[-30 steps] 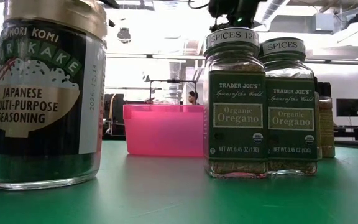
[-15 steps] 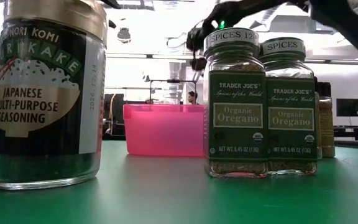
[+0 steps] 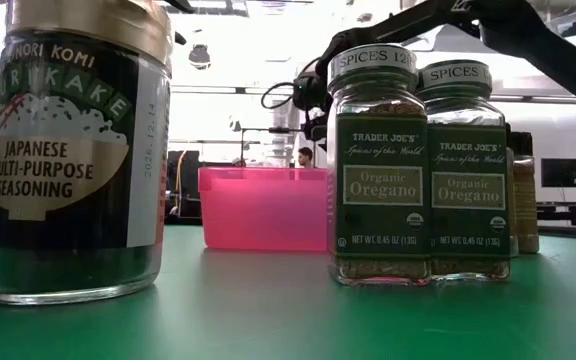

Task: Sort spices by type
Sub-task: Put the top black seasoning bottle into the yellow bin, then put the right black seasoning bottle into the yellow bin

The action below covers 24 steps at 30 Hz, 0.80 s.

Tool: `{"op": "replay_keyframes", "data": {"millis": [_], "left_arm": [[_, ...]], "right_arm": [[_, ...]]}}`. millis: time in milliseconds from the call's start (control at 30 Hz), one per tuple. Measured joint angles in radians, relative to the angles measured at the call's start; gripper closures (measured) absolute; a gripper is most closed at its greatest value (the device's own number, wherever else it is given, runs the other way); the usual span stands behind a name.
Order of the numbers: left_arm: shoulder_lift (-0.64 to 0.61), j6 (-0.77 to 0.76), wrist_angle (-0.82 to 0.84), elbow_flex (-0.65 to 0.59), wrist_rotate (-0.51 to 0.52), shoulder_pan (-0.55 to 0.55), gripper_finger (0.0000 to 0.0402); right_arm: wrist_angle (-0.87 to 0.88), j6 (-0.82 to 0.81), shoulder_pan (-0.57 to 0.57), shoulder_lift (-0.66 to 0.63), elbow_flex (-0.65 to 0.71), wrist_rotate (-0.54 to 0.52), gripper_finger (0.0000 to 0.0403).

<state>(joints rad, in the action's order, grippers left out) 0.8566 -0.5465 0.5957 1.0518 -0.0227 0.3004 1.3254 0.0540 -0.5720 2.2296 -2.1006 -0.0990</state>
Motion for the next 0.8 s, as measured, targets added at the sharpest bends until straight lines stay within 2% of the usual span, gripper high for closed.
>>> {"op": "replay_keyframes", "data": {"millis": [167, 367, 567, 800], "left_arm": [[0.000, 0.004, 0.000, 0.000, 0.000, 0.000, 0.0185], [0.000, 0.007, -0.001, 0.000, 0.001, 0.000, 0.0185], [0.000, 0.008, -0.001, 0.000, 0.000, 0.000, 0.0185], [0.000, 0.035, 0.005, 0.000, 0.008, 0.000, 0.0185]], "right_arm": [[0.027, 0.000, 0.000, -0.005, -0.004, 0.000, 0.0088], [0.108, -0.028, -0.004, -0.030, -0.087, -0.002, 0.0070], [0.095, -0.129, 0.044, -0.202, -0.052, -0.016, 0.0069], [0.079, -0.297, 0.196, -0.453, 0.136, -0.036, 0.0069]]}}
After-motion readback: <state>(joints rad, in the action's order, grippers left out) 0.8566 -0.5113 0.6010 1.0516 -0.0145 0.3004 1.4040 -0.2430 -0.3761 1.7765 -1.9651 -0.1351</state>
